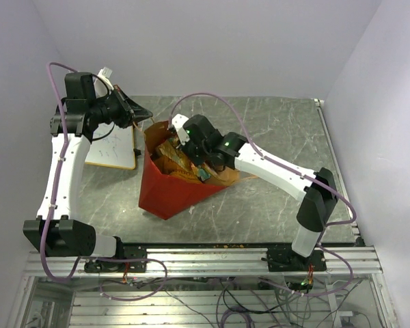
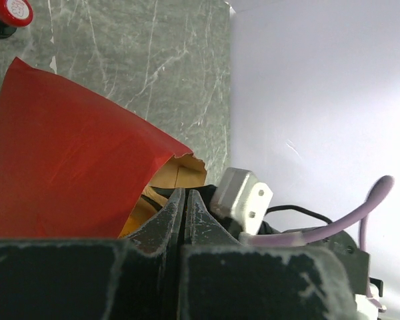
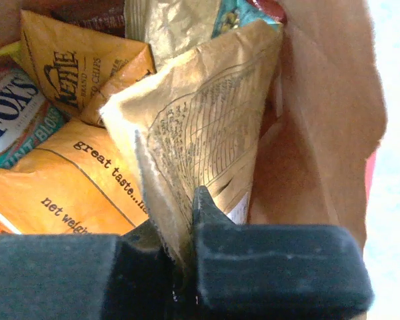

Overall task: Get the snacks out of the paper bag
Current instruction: Take out the snack from the paper bag.

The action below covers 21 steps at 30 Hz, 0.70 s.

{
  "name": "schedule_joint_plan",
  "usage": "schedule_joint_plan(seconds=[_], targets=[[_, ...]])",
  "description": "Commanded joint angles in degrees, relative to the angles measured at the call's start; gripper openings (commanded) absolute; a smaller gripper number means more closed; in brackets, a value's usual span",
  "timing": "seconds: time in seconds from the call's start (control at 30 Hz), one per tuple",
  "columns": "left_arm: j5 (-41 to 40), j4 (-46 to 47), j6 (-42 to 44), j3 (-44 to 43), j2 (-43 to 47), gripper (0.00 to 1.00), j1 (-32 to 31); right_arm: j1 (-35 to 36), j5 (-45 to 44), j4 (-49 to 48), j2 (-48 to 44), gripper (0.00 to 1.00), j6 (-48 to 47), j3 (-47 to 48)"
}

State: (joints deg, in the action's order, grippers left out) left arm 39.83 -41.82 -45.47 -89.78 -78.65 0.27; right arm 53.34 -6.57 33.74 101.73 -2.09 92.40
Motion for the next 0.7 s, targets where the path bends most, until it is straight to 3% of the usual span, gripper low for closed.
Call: schedule_joint_plan(seconds=[0.0,0.23,0.53,0.67], targets=[[1.1,1.7,0.2,-2.6,0.6,0.07,0.3,0.4,1.4,3.2,0.2,0.00,2.2,9.5],[1.1,1.9,0.5,-4.0,0.1,0.07,0.3,0.4,2.8,10.1,3.0,0.00,6.6,26.0],[0.3,-0.5,2.5,-5.4,-0.9,0.07,0.3,0.3,1.9,9.1,-0.7,0.00,12.2,35.4],[-0.4,-1.2,2.9,-4.8,-0.2,0.07,0.3,0.3,-1.9,3.6,-7.1,0.00,12.0,33.2]])
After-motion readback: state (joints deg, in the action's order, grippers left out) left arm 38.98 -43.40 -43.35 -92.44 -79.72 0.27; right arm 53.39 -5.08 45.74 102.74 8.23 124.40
